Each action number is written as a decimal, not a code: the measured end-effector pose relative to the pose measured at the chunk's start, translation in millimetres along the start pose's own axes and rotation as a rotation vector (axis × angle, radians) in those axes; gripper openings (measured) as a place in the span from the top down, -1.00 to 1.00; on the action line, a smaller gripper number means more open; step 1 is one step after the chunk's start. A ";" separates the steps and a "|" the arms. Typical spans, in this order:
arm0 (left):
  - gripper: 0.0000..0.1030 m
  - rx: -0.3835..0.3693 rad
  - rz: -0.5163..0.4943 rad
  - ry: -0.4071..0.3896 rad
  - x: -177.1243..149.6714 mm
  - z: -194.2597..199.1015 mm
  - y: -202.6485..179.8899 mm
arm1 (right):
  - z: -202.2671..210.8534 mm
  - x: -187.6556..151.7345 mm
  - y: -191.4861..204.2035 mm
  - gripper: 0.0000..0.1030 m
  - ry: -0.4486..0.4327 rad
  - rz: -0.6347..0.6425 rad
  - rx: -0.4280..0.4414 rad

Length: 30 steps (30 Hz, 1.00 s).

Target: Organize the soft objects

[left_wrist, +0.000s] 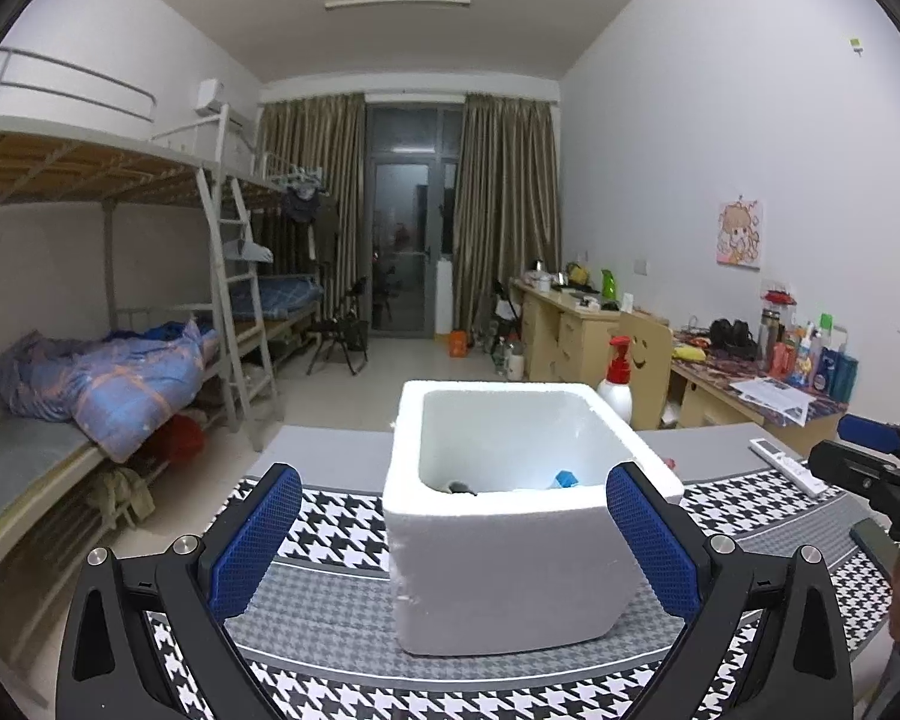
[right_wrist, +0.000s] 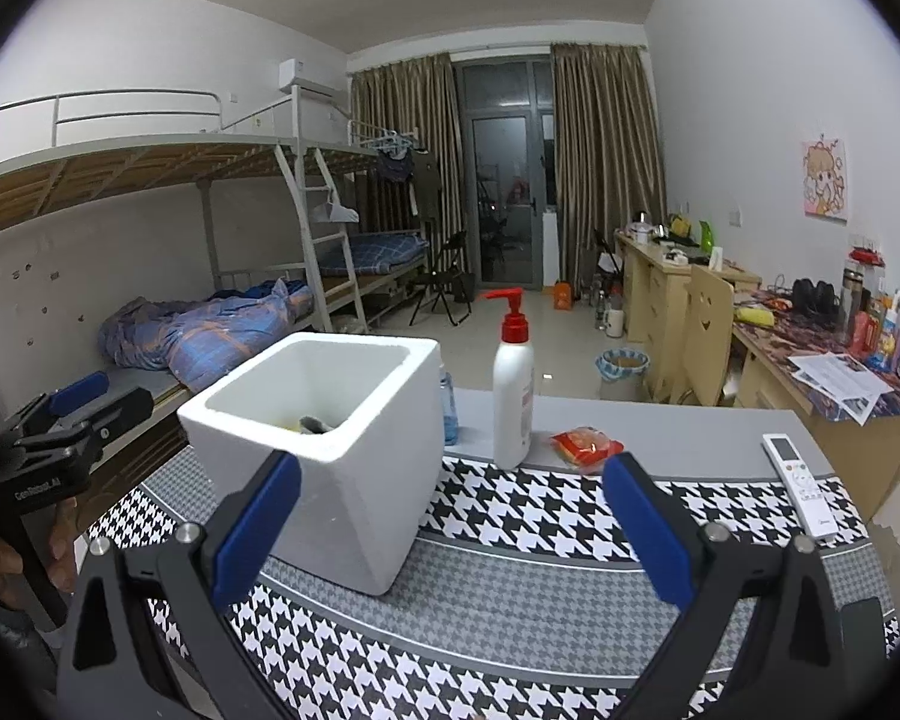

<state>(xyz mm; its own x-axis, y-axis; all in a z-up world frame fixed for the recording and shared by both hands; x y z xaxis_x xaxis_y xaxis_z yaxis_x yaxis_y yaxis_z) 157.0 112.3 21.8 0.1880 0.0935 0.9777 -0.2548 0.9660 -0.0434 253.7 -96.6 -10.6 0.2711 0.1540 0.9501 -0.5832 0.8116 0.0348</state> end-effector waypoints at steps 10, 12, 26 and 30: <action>-0.98 -0.029 0.025 -0.018 -14.0 12.4 -6.5 | 9.6 -11.9 1.2 -0.98 -0.011 0.005 -0.008; -0.98 -0.040 0.033 -0.016 -16.6 13.4 -7.9 | 11.7 -13.3 3.1 -0.98 -0.015 0.006 -0.004; -0.98 -0.065 0.018 -0.016 -37.4 37.9 -22.1 | 33.4 -36.0 13.1 -0.98 -0.027 -0.005 -0.004; -0.98 -0.069 0.019 -0.007 -43.9 46.5 -24.5 | 40.8 -43.1 18.9 -0.98 -0.025 -0.006 0.001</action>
<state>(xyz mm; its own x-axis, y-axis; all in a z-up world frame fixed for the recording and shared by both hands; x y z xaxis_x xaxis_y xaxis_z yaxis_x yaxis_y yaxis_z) 110.9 73.3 -10.5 0.1765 0.1108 0.9780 -0.1923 0.9784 -0.0761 199.7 -110.8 -38.2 0.2555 0.1348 0.9574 -0.5823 0.8120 0.0411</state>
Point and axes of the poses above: each gripper's, at about its wrist camera, not at the fingertips, and z roughly against the way its jaws point, y to its left, x to its top, the point moved 10 cm from there along -z, roughly the way its jaws point, and after that the axes turned 4 degrees about -y, right-handed, at the moved point
